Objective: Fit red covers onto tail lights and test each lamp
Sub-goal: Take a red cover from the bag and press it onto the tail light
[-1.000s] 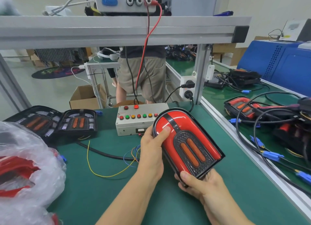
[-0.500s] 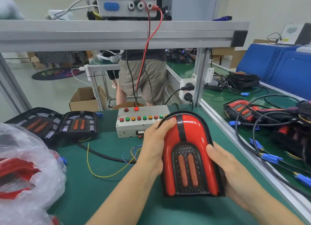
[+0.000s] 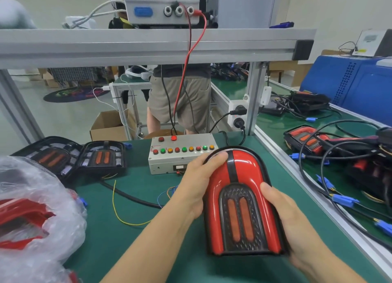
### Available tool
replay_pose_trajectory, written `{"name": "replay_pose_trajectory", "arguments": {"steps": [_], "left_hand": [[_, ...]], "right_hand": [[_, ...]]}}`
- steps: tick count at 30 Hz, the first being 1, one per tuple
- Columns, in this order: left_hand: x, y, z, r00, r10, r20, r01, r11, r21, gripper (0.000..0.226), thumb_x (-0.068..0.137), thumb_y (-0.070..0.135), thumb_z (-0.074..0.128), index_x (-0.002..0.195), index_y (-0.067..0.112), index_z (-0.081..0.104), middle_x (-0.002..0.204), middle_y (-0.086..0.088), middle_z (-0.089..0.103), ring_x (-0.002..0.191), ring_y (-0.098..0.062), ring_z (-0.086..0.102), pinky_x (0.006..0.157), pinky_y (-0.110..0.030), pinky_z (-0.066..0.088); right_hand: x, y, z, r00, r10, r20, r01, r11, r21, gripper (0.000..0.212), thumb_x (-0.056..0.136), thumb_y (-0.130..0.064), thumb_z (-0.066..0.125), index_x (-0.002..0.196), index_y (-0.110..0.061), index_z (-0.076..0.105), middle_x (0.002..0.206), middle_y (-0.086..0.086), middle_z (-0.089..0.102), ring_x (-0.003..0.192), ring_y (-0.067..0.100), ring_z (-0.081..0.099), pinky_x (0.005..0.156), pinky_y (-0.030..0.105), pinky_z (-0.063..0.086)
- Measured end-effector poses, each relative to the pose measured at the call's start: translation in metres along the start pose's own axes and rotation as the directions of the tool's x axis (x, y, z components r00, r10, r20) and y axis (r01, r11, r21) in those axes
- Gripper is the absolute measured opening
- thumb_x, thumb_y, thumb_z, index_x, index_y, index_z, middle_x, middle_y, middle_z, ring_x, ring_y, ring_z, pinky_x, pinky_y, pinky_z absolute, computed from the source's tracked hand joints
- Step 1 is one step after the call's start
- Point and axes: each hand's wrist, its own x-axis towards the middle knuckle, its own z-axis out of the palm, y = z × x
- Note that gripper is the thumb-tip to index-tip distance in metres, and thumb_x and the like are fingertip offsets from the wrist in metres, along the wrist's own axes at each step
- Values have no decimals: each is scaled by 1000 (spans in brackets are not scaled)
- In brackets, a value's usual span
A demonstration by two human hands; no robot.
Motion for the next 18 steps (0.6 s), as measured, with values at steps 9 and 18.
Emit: {"name": "replay_pose_trajectory", "arguments": {"steps": [9, 18], "left_hand": [[-9, -10, 8, 978, 183, 101, -182, 983, -19, 22, 83, 3, 64, 102, 12, 70, 96, -16, 72, 80, -27, 69, 74, -38, 58], [2, -6, 1, 992, -34, 120, 57, 980, -191, 50, 69, 20, 71, 116, 9, 60, 93, -14, 71, 74, -25, 68, 69, -37, 57]], "right_hand": [[11, -15, 3, 997, -10, -76, 6, 998, -55, 52, 70, -47, 69, 101, -6, 70, 92, 22, 74, 77, 37, 73, 58, 34, 58], [9, -14, 3, 988, 53, -147, -25, 982, 185, 50, 103, -37, 22, 82, -9, 58, 51, 2, 68, 45, 6, 66, 39, 15, 47]]}}
